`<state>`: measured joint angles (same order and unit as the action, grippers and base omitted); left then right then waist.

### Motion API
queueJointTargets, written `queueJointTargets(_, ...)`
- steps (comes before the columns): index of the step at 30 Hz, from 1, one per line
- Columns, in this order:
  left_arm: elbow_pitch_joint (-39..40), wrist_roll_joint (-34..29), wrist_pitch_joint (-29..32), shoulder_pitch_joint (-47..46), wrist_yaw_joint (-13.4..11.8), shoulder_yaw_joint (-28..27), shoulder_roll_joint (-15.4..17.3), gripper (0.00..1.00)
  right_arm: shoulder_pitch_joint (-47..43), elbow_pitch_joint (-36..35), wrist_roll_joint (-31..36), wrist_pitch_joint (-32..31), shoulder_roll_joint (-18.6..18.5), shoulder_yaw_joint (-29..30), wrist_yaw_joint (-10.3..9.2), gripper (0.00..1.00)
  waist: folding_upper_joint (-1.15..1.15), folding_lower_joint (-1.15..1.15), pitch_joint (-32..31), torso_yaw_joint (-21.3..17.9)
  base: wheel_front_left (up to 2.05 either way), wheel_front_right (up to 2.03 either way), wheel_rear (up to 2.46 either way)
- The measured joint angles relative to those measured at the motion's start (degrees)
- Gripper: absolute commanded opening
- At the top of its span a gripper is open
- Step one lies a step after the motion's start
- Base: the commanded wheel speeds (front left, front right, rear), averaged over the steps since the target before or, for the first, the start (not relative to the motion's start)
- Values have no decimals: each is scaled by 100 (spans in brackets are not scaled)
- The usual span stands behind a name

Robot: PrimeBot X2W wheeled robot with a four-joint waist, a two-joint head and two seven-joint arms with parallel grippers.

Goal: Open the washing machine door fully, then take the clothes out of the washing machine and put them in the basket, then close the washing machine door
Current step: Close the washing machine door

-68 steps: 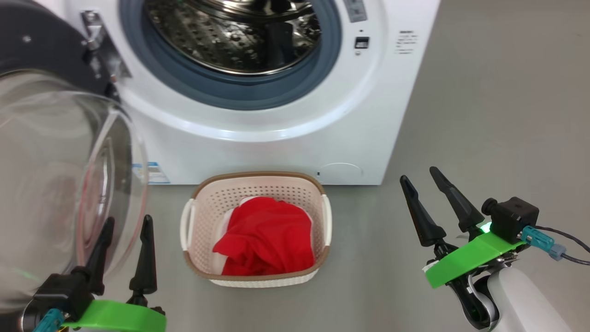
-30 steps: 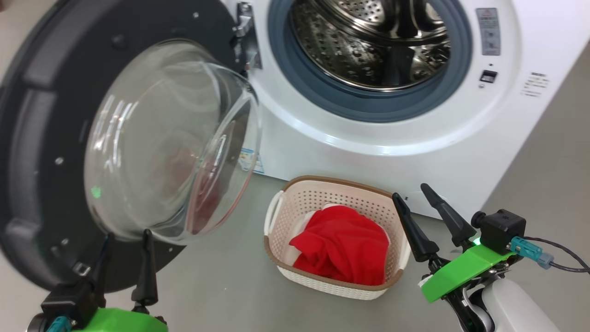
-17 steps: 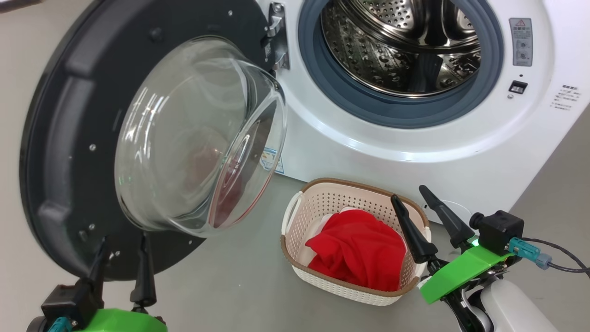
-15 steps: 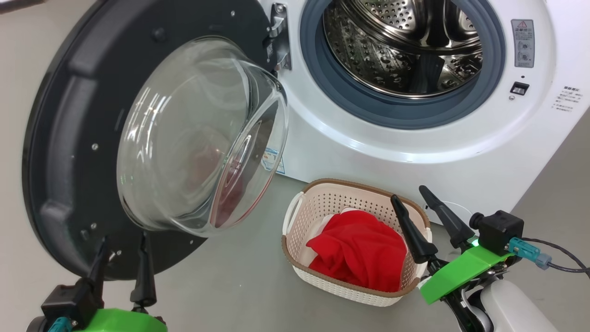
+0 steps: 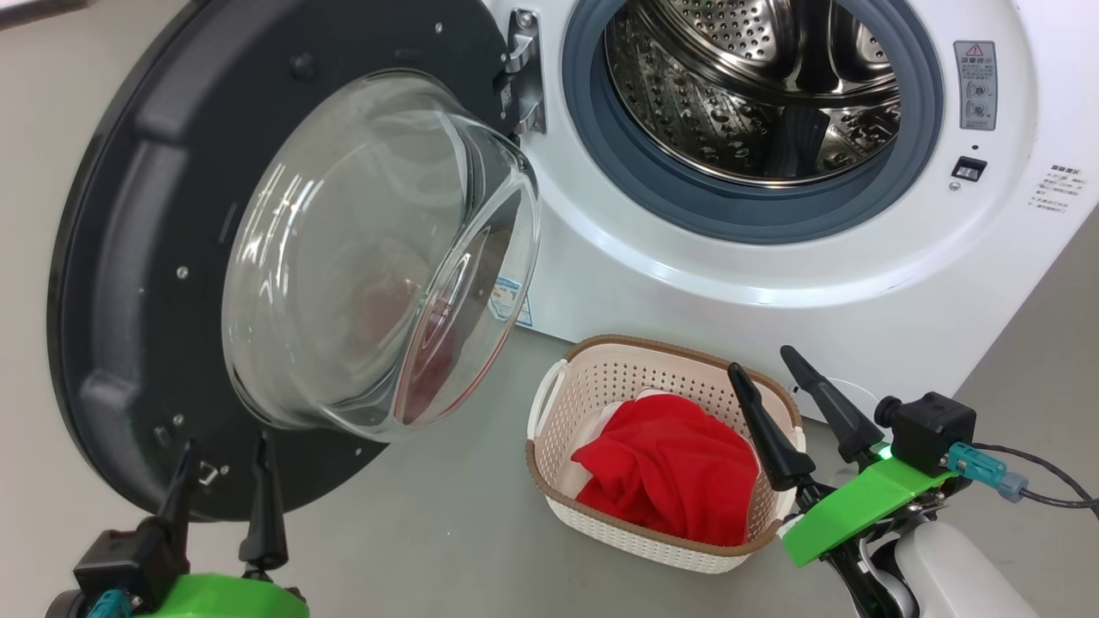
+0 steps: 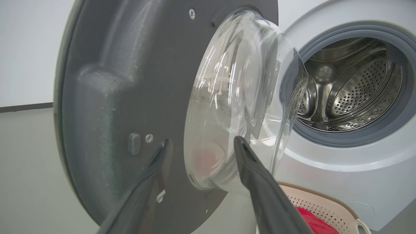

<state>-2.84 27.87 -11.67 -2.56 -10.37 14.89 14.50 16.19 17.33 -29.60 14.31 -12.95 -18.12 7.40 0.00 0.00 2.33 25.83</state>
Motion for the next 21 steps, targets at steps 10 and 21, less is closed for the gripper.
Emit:
queueJointTargets(10,5,0,0,1,-5,8,29,100,-3,-1,0,0,4,16,0,100,0,0,-29,16,0,0,0)
queueJointTargets(21,60,4,0,3,-55,21,81,100,-3,-1,0,0,13,19,0,100,0,0,-29,12,0,0,0)
